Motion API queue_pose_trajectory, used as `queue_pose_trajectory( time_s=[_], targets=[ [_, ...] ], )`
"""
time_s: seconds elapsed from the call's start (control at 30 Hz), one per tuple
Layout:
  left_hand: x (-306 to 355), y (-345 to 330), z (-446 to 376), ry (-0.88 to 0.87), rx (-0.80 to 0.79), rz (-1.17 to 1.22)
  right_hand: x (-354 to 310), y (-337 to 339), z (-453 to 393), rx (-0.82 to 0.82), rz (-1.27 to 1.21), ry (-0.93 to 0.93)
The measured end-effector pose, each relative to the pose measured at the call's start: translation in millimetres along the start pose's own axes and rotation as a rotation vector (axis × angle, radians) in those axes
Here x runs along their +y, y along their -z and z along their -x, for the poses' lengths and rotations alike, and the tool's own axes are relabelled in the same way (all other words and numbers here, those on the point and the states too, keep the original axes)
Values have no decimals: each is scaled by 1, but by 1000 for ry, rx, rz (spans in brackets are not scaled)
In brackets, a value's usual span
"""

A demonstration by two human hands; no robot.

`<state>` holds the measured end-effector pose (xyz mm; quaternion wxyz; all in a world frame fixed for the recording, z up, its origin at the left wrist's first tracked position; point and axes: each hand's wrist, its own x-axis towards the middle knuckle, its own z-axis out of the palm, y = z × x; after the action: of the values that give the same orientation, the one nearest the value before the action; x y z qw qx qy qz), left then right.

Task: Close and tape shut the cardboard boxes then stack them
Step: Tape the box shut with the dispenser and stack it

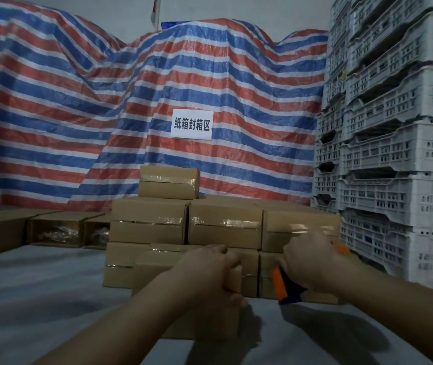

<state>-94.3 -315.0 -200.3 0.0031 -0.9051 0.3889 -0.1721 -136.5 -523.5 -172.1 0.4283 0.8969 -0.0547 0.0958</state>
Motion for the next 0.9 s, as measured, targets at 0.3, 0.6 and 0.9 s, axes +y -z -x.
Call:
queue_pose_trajectory(
  time_s=[0.3,0.6,0.9],
  targets=[
    [6,10,-6,-39,-93,-24,-42,-64,15,176,-491,-239],
    [30,26,-32,31,-335,-104,-52,-65,22,154,-345,-161],
    [26,29,-22,15,-182,-4,-42,-24,15,236,-705,-202]
  ],
)
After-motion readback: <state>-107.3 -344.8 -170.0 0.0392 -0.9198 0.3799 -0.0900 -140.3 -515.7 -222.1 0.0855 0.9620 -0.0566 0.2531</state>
